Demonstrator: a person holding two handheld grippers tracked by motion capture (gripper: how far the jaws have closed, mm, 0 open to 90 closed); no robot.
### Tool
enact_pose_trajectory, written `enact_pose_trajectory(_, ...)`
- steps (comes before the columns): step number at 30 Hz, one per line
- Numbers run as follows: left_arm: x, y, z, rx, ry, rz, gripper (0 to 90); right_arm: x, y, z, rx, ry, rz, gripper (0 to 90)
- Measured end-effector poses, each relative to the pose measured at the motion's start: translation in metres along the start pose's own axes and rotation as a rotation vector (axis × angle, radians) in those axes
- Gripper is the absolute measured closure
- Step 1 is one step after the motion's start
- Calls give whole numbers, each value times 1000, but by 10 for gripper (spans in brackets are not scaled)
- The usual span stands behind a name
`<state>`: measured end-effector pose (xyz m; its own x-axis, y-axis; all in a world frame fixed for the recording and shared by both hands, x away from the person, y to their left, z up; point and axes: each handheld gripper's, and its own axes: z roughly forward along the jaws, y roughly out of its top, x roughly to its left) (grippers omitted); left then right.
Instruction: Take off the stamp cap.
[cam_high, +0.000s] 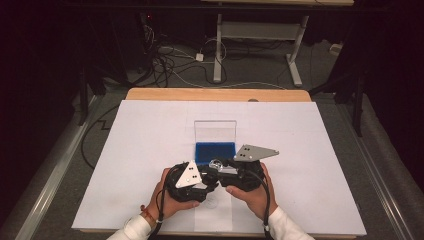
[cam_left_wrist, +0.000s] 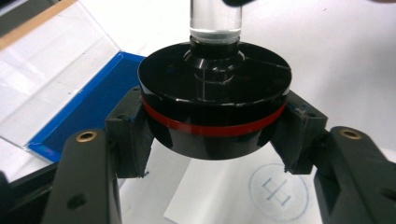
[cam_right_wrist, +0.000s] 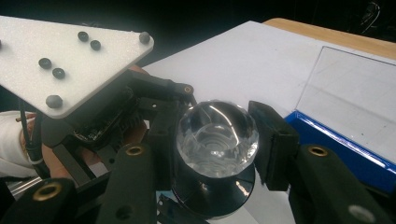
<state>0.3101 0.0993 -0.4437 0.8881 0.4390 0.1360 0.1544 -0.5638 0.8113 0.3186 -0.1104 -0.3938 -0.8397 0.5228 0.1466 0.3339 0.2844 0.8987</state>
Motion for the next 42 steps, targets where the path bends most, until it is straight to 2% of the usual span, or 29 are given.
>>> enact_pose_trajectory(3,0,0,1,20,2,10,368,0,-1,1,9,-3,-3,570)
enact_pose_trajectory(5,-2,2,0,40,22,36,370,-1,-2,0,14,5,0,571)
enact_pose_trajectory(8,-3,4,-1,53,18,55,370,-1,-2,-1,12,8,5,571)
enact_pose_trajectory(11,-3,4,-2,64,20,69,371,-3,-4,-2,14,21,30,573)
enact_pose_trajectory(13,-5,5,-3,68,48,90,371,-4,-4,-2,15,25,33,573)
enact_pose_trajectory(14,-5,5,-4,53,55,82,371,-4,-4,-2,11,28,38,573)
enact_pose_trajectory(15,-4,5,-5,42,38,62,371,-6,-3,-4,-9,36,56,573)
enact_pose_trajectory(18,-4,7,-4,36,27,33,371,-5,-3,-5,-20,28,48,573)
enact_pose_trajectory(22,-3,7,-5,37,27,34,371,-4,-4,-6,-30,18,41,573)
enact_pose_trajectory(24,-3,7,-5,36,14,25,372,-3,-4,-7,-33,16,38,573)
enact_pose_trajectory(25,-3,7,-5,37,22,26,372,-2,-5,-7,-43,10,34,573)
enact_pose_trajectory(30,-2,6,-5,38,3,12,371,0,-7,-6,-50,4,31,573)
enact_pose_trajectory(31,1,5,-5,39,24,-29,372,0,-8,-6,-53,3,32,573)
enact_pose_trajectory(32,12,0,-7,20,7,-103,373,1,-7,-11,-74,-12,10,574)
enact_pose_trajectory(33,22,-5,-12,-10,7,-154,373,1,-7,-11,-74,-12,10,574)
enact_pose_trajectory(34,27,-5,-19,-20,20,-158,372,1,-6,-15,-90,-6,11,574)
enact_pose_trajectory(37,27,1,-32,-45,55,-117,372,1,-3,-23,-116,5,4,574)
enact_pose_trajectory(38,27,2,-32,-37,61,-100,372,1,-2,-24,-119,-7,3,574)
enact_pose_trajectory(39,26,0,-31,-31,49,-92,372,1,-2,-24,-119,-7,3,574)
enact_pose_trajectory(41,27,-4,-29,-9,60,-85,371,-1,1,-28,-116,-15,1,574)
enact_pose_trajectory(42,29,-7,-29,-4,53,-88,371,-1,1,-28,-116,-15,1,574)
